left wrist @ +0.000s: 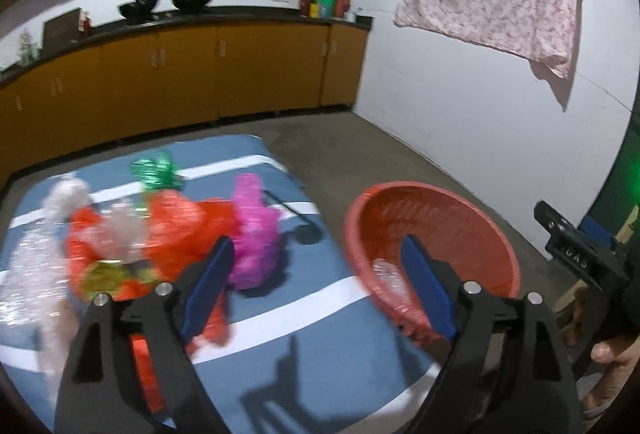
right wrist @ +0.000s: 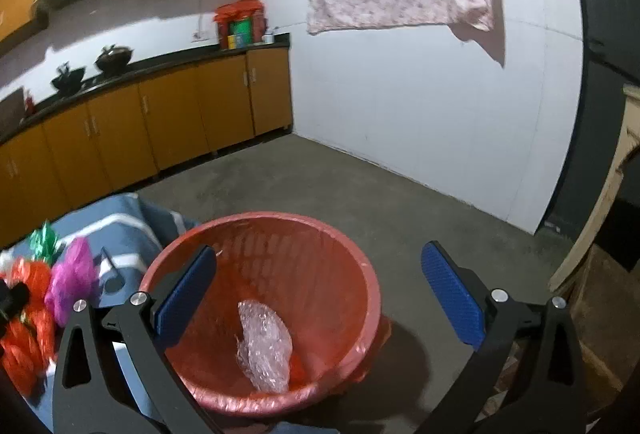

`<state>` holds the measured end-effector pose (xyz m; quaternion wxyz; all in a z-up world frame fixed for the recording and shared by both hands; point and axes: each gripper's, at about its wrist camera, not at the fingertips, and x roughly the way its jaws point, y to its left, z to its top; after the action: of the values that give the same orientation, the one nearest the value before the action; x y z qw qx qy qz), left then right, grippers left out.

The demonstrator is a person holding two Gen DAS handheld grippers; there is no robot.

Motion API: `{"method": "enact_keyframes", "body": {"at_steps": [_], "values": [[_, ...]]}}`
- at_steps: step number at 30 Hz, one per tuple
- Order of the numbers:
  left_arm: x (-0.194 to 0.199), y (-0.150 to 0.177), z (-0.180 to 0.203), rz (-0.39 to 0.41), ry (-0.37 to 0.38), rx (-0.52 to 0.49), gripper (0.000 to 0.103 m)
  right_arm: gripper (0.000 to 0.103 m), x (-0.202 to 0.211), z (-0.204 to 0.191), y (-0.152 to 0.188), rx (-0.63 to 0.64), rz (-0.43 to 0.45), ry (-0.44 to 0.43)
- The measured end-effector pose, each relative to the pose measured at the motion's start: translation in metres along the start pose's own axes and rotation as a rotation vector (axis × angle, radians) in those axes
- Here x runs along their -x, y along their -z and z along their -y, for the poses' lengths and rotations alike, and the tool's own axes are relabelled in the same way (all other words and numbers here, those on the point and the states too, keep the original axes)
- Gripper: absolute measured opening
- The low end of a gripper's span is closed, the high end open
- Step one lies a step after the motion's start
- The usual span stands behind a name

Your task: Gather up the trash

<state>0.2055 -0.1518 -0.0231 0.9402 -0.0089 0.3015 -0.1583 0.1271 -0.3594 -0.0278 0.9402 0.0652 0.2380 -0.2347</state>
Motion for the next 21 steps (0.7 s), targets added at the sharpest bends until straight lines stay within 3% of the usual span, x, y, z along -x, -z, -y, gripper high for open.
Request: {"method": "enact_keyframes", "body": {"at_steps": [6,12,16,21], "values": [[0.045,0.006,-0.042,0.043,-0.103,0.034,0.086,0.101,0.016,-0.030,0.003,0.025,-0.017,-0.080],[0.089,0.025,-0.101,0.078,-0.275,0.053,0.088,0.101,0.032,-0.068,0.011,0.078,-0.024,-0.161],[0.106,0.040,-0.158,0.052,-0.376,0.110,0.088,0.101,0.038,-0.093,0.018,0.101,-0.034,-0.211],[0.107,0.052,-0.217,0.012,-0.415,0.236,0.087,0.101,0.046,-0.130,0.027,0.143,-0.042,-0.277]]}}
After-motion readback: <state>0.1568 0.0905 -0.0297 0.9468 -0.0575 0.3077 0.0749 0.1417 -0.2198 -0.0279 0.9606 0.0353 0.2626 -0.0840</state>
